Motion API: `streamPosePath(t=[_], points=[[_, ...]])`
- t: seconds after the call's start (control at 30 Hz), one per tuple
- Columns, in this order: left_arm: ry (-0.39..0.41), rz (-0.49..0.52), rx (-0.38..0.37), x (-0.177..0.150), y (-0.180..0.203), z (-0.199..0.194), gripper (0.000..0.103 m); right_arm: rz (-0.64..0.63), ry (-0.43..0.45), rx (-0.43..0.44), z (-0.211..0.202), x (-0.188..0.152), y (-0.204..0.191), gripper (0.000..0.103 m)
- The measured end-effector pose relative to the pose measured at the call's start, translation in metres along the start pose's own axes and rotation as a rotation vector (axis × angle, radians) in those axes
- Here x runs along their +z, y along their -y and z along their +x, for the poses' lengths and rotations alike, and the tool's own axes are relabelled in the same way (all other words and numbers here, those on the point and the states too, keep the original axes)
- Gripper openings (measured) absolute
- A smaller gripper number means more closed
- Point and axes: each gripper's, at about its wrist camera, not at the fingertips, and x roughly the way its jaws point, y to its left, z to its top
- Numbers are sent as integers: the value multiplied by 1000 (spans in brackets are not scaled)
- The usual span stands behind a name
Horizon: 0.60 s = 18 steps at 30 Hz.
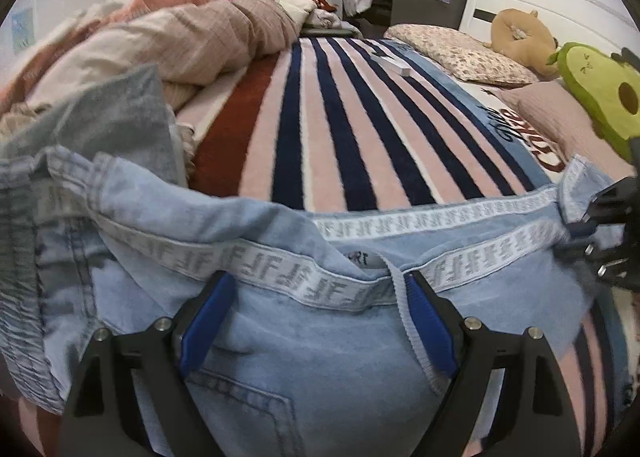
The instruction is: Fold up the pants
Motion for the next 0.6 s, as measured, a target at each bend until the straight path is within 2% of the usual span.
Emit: streamPosePath(t=[0.1,0.2,0.23,0.3,0.37,0.43,0.53,0.6], points=[[41,19,39,7,1,2,84,92,37,-82,-9,8,17,5],[94,34,111,19,1,7,84,140,20,-110,-3,17,27,5],[90,25,112,24,-1,12,84,143,-2,-116,4,20,27,7],[82,5,93,30,-3,21,84,157,-17,-149,16,20,27,21],[102,5,101,33,-4,23,84,180,-20,-174,27,21,27,46],[128,1,97,34,-4,17,84,233,-13,-176,25,13,33,57],[141,-28,65,32,-9,-3,84,303,-4,-132,10,-2,42,58],[147,-47,50,26,-11,-20,84,355,21,-130,-10,-18,51,65]])
